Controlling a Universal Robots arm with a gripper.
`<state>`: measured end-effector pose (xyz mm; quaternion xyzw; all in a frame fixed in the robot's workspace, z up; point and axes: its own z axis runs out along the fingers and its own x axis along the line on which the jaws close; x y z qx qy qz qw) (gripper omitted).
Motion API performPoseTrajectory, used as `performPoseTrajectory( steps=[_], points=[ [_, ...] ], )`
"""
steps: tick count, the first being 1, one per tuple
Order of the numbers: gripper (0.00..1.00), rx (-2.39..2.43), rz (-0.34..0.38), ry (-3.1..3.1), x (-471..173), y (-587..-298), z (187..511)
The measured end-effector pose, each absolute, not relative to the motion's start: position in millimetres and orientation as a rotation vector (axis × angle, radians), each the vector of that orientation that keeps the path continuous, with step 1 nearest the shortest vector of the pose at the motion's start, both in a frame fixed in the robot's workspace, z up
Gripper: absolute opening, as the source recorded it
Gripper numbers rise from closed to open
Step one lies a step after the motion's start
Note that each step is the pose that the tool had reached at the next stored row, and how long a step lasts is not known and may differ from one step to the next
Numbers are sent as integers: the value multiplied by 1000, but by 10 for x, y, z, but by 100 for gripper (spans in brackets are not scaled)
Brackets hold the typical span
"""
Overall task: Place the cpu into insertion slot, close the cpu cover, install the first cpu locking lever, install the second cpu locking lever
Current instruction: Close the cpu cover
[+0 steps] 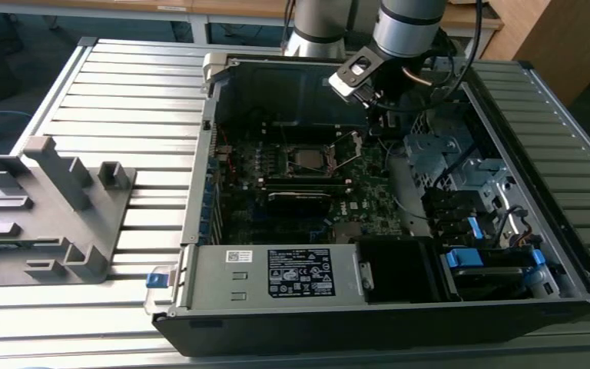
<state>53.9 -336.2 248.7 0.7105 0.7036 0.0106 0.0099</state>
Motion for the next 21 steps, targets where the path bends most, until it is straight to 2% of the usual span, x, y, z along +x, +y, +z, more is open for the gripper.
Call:
performPoseTrajectory(
  steps=[11, 16, 21],
  points=[
    [11, 2218, 32, 2197, 555, -3362, 2454],
    [11, 2245, -27, 2223, 563, -3362, 2449],
    [11, 2245, -28, 2223, 563, -3362, 2449]
  ],
)
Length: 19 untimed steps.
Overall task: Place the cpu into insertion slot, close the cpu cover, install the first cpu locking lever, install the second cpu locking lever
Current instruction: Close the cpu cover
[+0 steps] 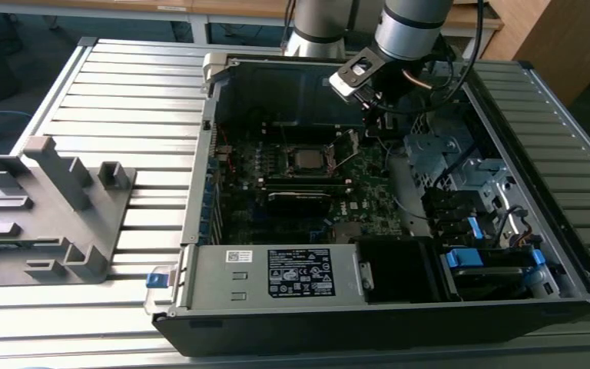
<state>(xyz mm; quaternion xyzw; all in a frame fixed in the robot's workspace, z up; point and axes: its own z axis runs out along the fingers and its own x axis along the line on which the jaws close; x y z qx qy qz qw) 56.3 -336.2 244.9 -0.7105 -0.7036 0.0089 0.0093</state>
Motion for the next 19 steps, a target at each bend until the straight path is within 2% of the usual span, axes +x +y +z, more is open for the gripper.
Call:
performPoseTrajectory(
  steps=[19],
  points=[
    [11, -2233, -3, -2211, -43, -3362, 2446]
  ],
)
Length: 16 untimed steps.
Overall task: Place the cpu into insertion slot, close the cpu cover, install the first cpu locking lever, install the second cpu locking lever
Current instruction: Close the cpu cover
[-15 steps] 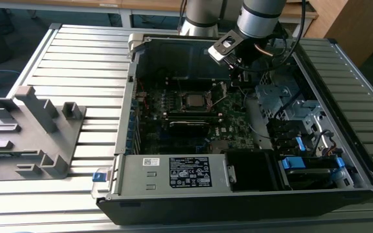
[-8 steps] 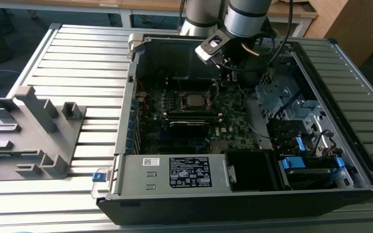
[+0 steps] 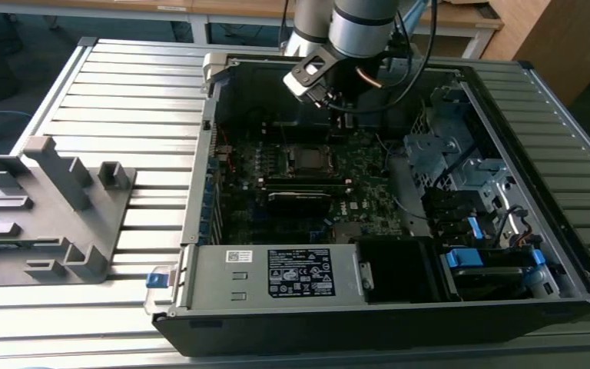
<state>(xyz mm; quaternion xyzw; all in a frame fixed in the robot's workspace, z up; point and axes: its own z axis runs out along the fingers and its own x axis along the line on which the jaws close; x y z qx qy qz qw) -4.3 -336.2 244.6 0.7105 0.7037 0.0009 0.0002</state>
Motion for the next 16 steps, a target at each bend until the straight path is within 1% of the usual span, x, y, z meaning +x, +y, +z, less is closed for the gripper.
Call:
performPoseTrajectory(
  steps=[16],
  points=[
    [11, 2232, 3, 2210, -86, -3362, 2442]
  ],
)
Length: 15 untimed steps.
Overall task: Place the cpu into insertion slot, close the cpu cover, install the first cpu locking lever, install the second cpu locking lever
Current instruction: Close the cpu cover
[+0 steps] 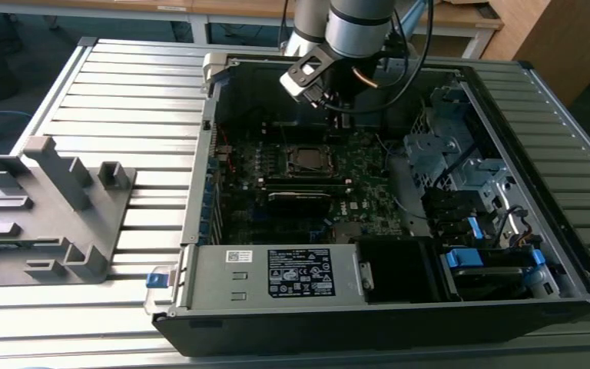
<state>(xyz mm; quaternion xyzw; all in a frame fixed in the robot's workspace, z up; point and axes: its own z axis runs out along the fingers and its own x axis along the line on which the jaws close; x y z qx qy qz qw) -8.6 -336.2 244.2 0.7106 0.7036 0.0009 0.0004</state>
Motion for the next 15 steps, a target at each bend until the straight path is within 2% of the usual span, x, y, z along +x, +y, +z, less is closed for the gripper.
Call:
performPoseTrajectory(
  steps=[15],
  points=[
    [11, 2232, 3, 2210, -148, -3362, 2434]
  ],
)
